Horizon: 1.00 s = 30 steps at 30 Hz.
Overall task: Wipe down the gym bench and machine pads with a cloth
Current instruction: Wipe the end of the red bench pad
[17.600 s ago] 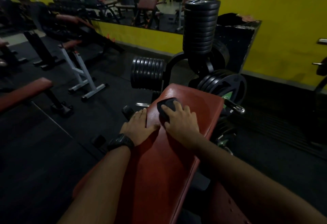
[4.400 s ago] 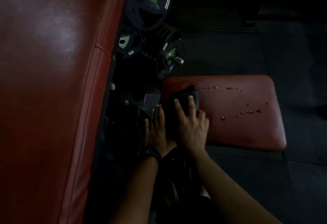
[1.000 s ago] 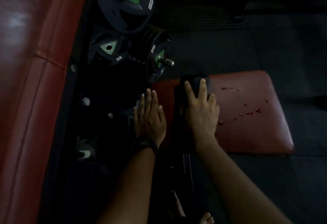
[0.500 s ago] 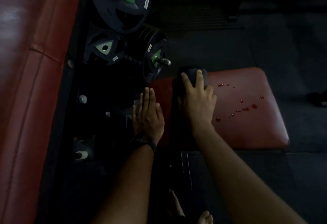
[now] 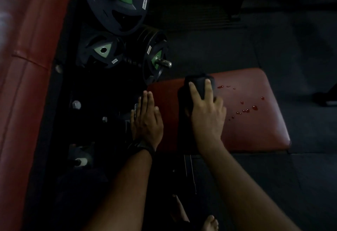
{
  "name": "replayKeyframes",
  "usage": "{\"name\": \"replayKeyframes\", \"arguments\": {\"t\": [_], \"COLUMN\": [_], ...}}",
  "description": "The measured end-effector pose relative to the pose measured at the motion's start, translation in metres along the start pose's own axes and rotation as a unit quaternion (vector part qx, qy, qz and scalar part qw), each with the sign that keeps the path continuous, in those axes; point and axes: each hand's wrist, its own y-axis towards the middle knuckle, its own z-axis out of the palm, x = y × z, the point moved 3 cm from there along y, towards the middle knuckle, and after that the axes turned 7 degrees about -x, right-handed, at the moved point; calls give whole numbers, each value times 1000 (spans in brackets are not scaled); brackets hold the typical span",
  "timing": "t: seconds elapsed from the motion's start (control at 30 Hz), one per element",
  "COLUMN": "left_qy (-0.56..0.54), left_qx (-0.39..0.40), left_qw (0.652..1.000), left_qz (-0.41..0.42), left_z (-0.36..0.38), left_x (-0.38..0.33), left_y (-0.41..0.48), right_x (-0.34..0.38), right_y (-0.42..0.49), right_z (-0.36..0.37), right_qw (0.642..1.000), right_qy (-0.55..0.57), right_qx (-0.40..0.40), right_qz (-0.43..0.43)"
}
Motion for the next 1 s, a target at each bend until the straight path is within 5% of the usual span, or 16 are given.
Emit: {"name": "replayKeyframes", "arguments": {"t": [0.13, 0.3, 0.47, 0.6, 0.83, 1.0], "left_qy": [0, -2, -13, -15, -6, -21], "left_qx": [0, -4, -11, -6, -4, -5], "left_qw": [1000, 1000, 1000, 1000, 1000, 1000], "left_qz": [2, 5, 6, 5, 15, 4], "left_z": [0, -1, -1, 1, 0, 0], "left_x": [1, 1, -1, 1, 3, 1], "left_y": [2, 2, 0, 1, 2, 1], "right_x": [24, 28, -20, 2, 32, -17], "right_y": [-63, -21, -1, -61, -21, -18], "right_z": [-7, -7, -12, -11, -4, -10], "right_qw": [998, 985, 1000, 997, 985, 997], "right_qy": [44, 24, 16, 22, 46, 5], "right_qx": [50, 70, -11, 14, 30, 2], "right_qz": [6, -156, 19, 71, -163, 83]}}
